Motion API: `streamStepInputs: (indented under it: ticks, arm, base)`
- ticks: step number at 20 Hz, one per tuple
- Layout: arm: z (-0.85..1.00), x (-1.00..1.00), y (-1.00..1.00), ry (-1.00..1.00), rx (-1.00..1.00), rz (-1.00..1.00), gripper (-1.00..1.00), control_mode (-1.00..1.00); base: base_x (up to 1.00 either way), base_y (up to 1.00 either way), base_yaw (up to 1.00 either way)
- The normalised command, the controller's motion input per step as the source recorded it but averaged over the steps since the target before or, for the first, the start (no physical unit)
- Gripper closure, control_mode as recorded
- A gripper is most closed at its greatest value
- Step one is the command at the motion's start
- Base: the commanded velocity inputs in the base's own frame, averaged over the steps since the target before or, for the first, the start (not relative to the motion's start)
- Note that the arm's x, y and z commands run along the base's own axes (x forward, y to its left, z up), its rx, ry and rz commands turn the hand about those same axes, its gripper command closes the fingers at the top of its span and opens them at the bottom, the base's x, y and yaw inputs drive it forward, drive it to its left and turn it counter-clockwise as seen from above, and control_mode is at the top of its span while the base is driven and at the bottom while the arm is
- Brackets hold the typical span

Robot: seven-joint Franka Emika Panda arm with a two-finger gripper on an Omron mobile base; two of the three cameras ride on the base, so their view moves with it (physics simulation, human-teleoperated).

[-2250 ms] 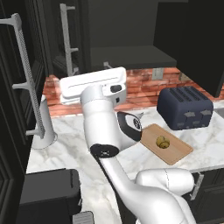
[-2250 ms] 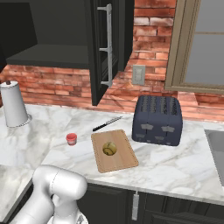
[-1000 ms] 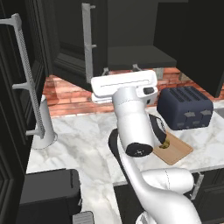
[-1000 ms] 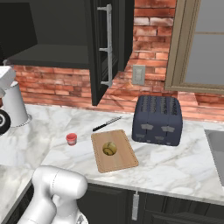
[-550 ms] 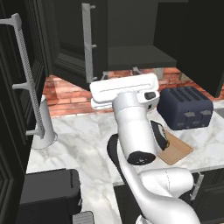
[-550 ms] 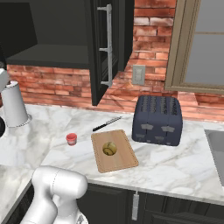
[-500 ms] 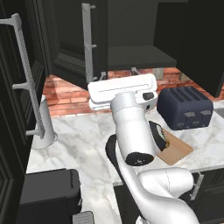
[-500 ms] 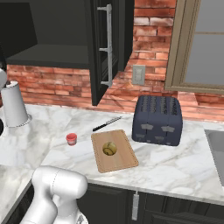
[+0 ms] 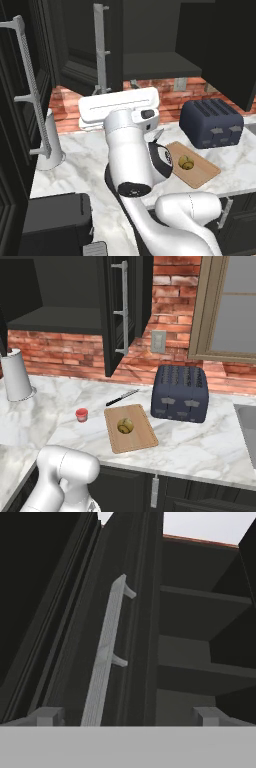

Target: Pick the bread, place it on the cutting board, pick the jam, place it on the counter, and close the cabinet.

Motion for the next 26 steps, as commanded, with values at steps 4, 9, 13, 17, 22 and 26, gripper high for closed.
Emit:
streamStepInputs:
  ticks: [4,9,13,17,22,26]
  arm:
    - [0.0,0.0,0.01,0.0,0.0,-0.06,-1.0,-1.0]
    - [0.0,0.03,0.04,0.0,0.0,-0.09,-1.0,-1.0]
    - [0.0,0.0,0.12,0.0,0.0,-0.09,-1.0,-1.0]
    - [0.0,0.01,0.19,0.0,0.0,-0.1,-1.0,-1.0]
    - [-0.02,0.04,0.08,0.0,0.0,-0.09,-1.0,-1.0]
    - [-0.06,0.08,0.05,0.0,0.0,-0.09,-1.0,-1.0]
  base:
    - [0.0,0.0,0.0]
    - [0.0,0.0,0.0]
    - [0.0,0.0,0.0]
    - [0.0,0.0,0.0]
    - [0.0,0.0,0.0]
    - [0.0,0.0,0.0]
